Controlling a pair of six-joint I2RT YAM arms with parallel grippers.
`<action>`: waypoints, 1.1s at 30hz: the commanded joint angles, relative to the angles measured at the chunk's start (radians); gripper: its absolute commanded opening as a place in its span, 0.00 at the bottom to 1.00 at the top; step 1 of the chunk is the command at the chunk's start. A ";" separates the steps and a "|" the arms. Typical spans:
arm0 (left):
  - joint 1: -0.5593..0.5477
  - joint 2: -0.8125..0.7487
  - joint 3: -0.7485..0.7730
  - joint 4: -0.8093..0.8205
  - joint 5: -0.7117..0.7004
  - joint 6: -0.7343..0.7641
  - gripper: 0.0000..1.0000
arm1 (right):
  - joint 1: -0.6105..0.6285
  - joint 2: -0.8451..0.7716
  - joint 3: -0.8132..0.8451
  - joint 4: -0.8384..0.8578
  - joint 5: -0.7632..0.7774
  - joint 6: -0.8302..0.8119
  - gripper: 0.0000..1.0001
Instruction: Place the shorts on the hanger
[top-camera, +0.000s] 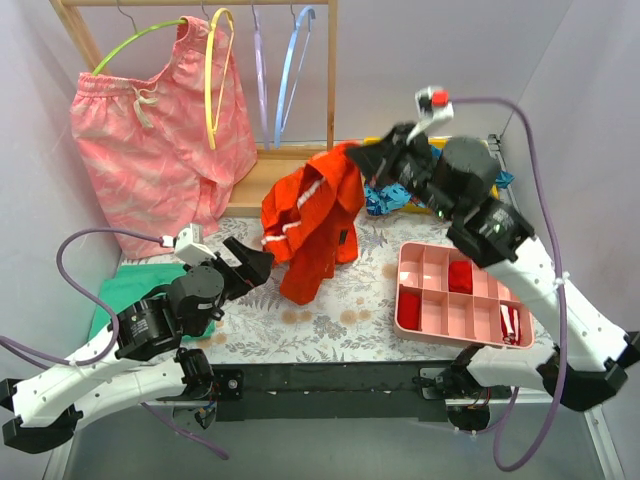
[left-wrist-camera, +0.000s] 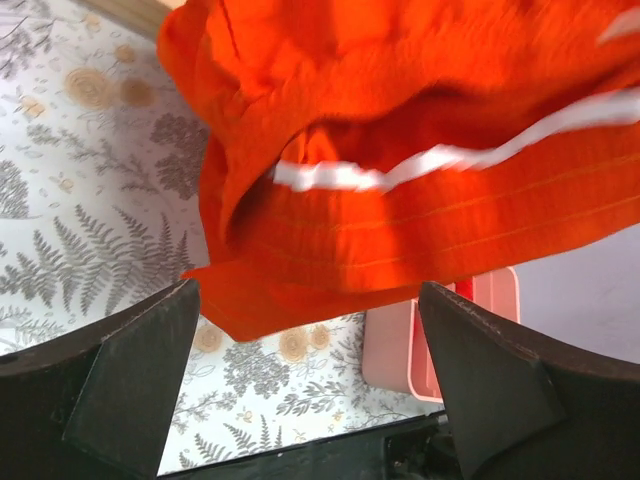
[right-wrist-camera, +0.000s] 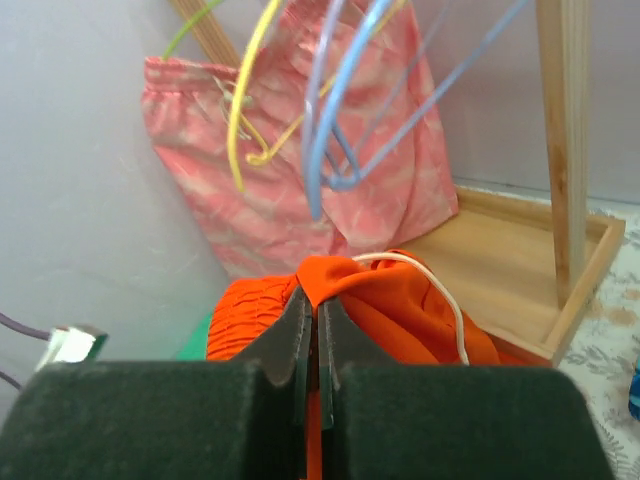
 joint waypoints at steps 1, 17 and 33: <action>-0.001 -0.012 -0.053 -0.067 -0.047 -0.087 0.90 | 0.001 -0.211 -0.393 0.076 0.080 0.046 0.01; 0.001 0.227 -0.341 0.191 0.061 -0.177 0.43 | -0.010 -0.385 -0.816 -0.185 0.098 -0.007 0.66; 0.231 0.489 -0.448 0.640 0.313 0.087 0.37 | 0.128 -0.323 -0.764 -0.223 0.037 -0.193 0.63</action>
